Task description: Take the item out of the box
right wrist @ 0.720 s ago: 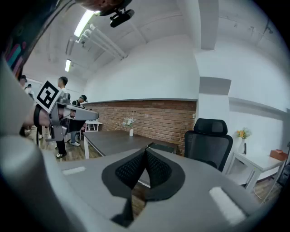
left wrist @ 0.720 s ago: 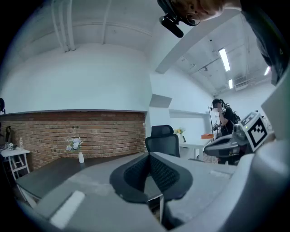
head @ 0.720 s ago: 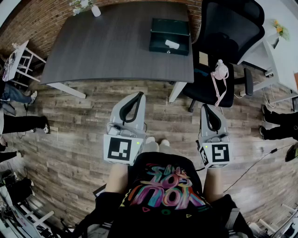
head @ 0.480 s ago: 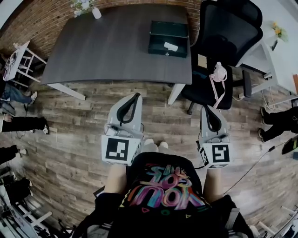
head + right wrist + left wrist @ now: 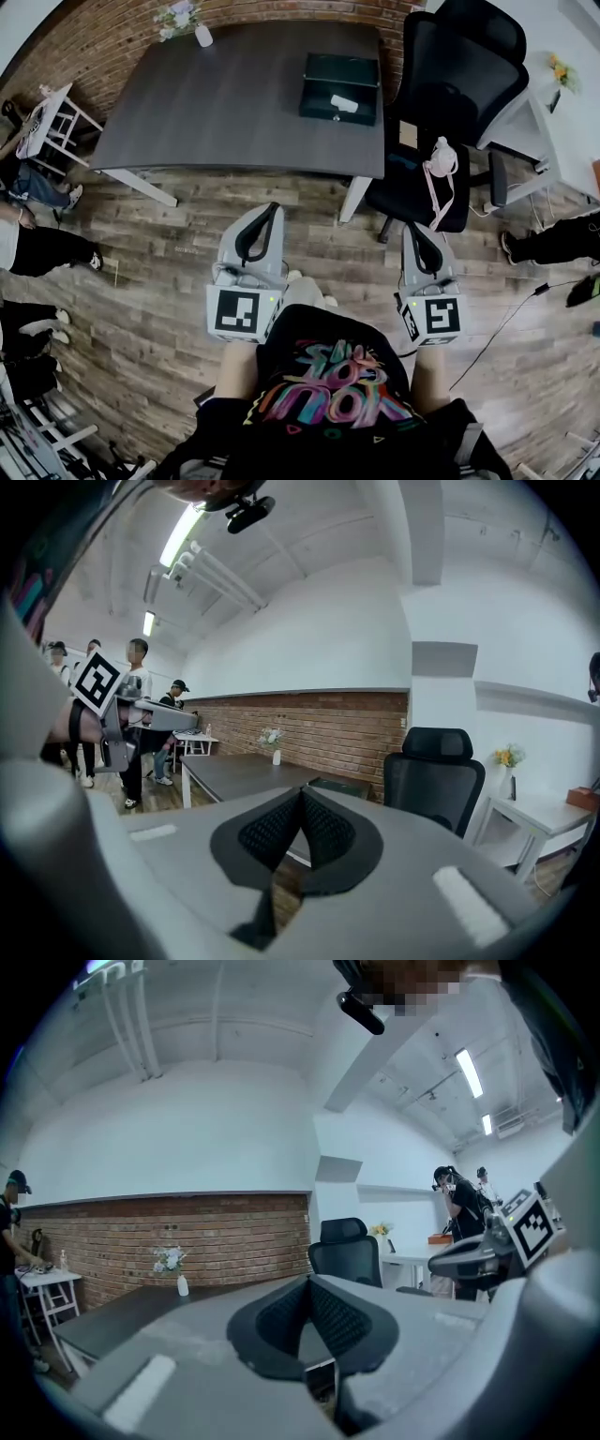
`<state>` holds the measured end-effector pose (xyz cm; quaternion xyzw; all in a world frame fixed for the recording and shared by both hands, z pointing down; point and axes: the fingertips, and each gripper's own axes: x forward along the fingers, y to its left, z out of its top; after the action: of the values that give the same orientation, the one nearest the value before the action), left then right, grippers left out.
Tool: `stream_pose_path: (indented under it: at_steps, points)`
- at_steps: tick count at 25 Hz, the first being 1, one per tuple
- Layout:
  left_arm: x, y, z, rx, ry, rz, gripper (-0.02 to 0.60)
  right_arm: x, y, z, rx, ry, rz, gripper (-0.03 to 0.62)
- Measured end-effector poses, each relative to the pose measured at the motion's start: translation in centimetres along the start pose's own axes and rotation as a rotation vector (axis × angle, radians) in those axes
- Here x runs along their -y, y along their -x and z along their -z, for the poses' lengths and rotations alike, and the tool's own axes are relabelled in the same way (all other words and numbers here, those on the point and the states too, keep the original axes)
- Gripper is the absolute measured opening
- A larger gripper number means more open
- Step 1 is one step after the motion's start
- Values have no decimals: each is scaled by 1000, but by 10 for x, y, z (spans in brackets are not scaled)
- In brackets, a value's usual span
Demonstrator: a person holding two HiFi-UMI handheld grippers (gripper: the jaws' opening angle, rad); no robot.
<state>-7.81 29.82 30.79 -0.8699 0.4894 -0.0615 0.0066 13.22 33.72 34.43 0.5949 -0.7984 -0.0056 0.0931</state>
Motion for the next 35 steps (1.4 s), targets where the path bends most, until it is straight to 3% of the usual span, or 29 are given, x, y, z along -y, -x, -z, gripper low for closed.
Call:
stream_pose_path:
  at_steps: [14,35]
  points:
    - [-30,-30,14,-34,11,-18,0,-1,-49,5,-12,-20,-40,2]
    - [-168,-209,-2,-22,32,117,0,30,-250,-41,-26,-27,63,2]
